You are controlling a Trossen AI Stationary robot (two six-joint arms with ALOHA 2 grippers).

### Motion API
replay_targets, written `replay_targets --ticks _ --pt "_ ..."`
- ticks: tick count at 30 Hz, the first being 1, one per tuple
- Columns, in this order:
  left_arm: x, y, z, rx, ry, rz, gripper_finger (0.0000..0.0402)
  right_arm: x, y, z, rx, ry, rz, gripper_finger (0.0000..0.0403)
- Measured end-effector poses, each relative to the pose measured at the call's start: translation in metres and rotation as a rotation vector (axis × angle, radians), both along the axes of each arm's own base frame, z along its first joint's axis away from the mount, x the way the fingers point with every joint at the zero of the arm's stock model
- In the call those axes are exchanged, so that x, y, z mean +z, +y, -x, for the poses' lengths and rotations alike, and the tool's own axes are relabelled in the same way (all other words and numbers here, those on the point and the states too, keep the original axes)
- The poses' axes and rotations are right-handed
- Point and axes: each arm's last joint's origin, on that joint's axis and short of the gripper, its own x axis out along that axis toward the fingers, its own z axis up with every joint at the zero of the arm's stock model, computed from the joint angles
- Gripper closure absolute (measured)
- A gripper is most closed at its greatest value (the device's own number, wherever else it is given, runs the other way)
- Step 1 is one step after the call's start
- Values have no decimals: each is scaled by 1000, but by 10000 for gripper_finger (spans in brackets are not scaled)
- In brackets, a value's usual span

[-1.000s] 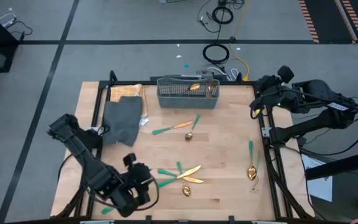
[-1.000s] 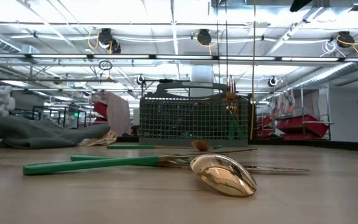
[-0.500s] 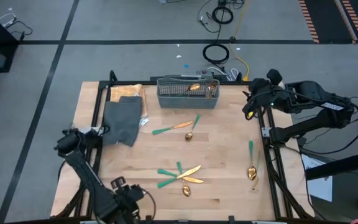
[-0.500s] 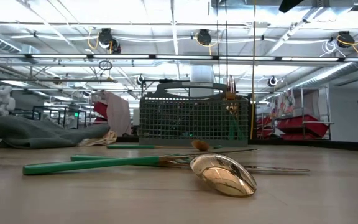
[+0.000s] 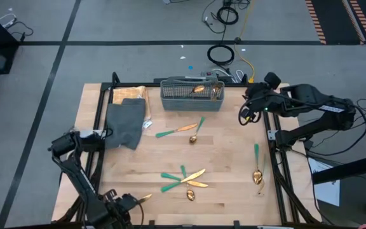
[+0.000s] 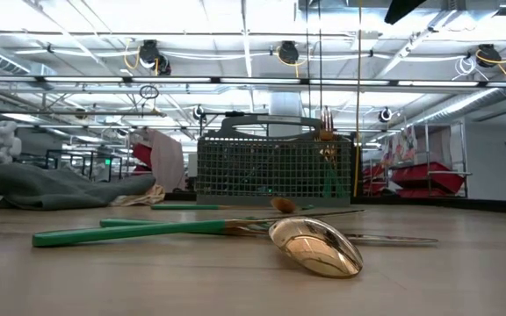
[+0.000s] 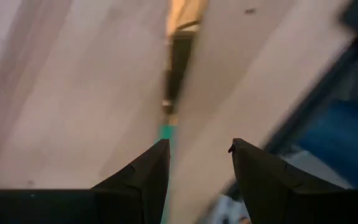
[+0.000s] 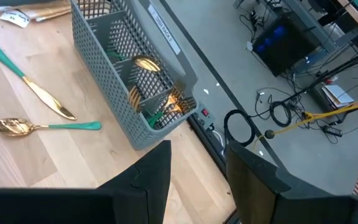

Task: Sort silverware
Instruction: Put the green knife into the gray silverware basket

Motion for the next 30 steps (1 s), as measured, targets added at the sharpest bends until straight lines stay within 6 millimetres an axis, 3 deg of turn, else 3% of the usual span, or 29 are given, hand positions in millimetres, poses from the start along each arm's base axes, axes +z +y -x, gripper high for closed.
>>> replay_targets --ticks 26,30 --pt "-52 31 20 -107 12 87 221 -3 0 -6 -3 17 0 259" --pt "-58 35 20 -140 -8 113 238 -3 0 -6 -4 18 -1 259"
